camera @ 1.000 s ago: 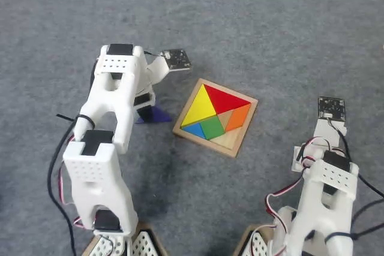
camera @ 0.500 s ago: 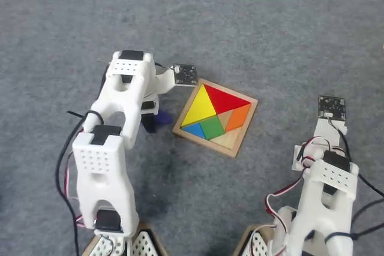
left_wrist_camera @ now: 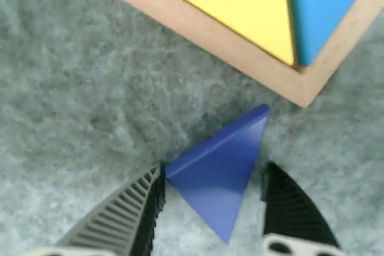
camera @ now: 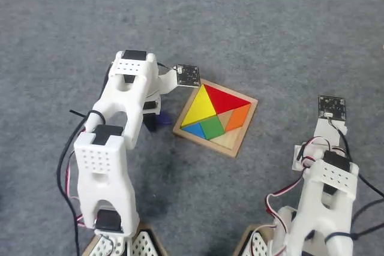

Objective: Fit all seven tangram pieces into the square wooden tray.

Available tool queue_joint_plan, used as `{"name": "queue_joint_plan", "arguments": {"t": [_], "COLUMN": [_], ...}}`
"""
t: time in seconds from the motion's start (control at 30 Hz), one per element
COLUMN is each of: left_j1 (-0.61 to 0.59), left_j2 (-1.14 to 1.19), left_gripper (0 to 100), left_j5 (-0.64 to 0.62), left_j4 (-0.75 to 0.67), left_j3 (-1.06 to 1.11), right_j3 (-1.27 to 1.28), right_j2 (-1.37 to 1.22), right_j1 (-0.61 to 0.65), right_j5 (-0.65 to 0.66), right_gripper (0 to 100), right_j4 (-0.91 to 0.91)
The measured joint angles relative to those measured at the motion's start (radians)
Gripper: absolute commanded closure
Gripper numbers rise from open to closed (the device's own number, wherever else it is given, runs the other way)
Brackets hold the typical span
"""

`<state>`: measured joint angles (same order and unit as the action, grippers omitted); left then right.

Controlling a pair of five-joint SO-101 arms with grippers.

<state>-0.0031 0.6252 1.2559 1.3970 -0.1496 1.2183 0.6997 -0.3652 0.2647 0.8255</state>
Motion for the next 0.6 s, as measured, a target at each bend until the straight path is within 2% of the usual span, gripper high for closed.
{"name": "queue_joint_plan", "arguments": {"t": [0.6], "left_j1": [0.002], "left_j2": [-0.003], "left_gripper": [86], "left_j5": [-0.021], "left_j4": [0.075], "left_j3": [-0.018], "right_j3": [0.000], "right_j2": [0.000], "right_j1": [0.000], "right_j5": [0.000], "right_gripper": [90.8], "right_j4": [0.000]}}
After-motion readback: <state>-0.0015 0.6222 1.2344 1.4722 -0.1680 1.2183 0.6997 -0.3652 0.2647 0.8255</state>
